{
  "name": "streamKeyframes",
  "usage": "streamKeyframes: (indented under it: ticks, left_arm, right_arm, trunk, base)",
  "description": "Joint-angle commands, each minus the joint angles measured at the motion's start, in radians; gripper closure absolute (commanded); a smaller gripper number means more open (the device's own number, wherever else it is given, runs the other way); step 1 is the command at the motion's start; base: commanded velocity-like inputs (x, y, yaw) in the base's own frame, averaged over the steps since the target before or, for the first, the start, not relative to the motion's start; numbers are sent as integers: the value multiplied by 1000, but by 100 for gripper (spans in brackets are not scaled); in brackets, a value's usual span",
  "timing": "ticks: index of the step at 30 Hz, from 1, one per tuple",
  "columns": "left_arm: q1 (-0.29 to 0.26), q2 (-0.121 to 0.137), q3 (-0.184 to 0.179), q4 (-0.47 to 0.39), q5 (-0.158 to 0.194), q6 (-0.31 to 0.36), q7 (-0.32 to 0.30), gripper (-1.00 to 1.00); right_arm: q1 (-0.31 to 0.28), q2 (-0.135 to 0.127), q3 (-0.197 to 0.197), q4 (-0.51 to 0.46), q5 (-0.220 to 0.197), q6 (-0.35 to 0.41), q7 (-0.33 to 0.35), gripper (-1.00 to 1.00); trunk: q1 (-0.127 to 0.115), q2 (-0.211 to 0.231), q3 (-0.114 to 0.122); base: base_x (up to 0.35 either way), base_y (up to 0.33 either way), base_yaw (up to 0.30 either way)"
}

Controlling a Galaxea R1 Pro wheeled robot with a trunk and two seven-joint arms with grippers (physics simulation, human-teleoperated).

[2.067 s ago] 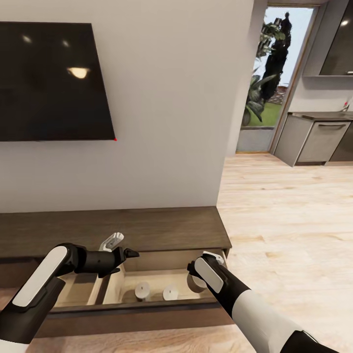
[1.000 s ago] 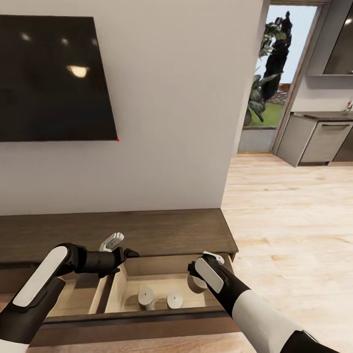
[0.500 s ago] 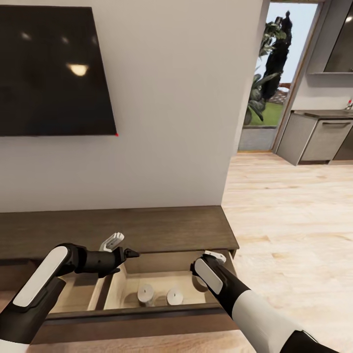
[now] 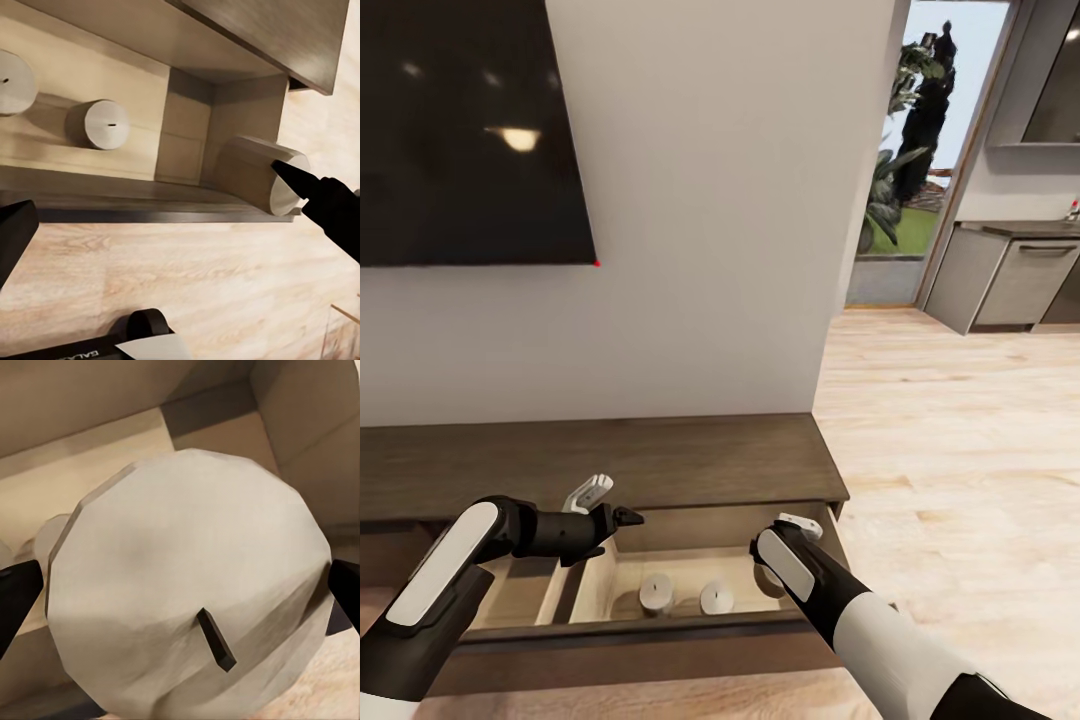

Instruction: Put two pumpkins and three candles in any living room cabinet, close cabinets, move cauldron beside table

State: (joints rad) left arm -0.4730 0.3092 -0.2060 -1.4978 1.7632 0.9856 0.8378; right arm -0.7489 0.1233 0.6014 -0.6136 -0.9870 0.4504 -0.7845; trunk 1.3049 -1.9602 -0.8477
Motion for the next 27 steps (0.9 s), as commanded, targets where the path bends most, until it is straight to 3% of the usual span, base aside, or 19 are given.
streamKeyframes:
  ticks: [1, 8, 27]
  left_arm:
    - [-1, 1, -1, -1, 10, -1, 10, -100]
    - [-1, 1, -1, -1, 10, -1, 10, -100]
    - [-1, 1, -3, -2, 10, -1, 10, -100]
  right_arm:
    - [-1, -1, 4, -1, -4, 4, -6, 100]
    - [-1, -1, 4, -1, -4, -13, -6, 100]
    - [-1, -1, 4, 0, -4, -15, -6, 100]
  trunk:
    - [4, -8, -4]
    - [31, -57, -26]
    - [31, -57, -26]
  base:
    - [0, 0, 0]
    - [0, 0, 0]
    - [23, 0, 0]
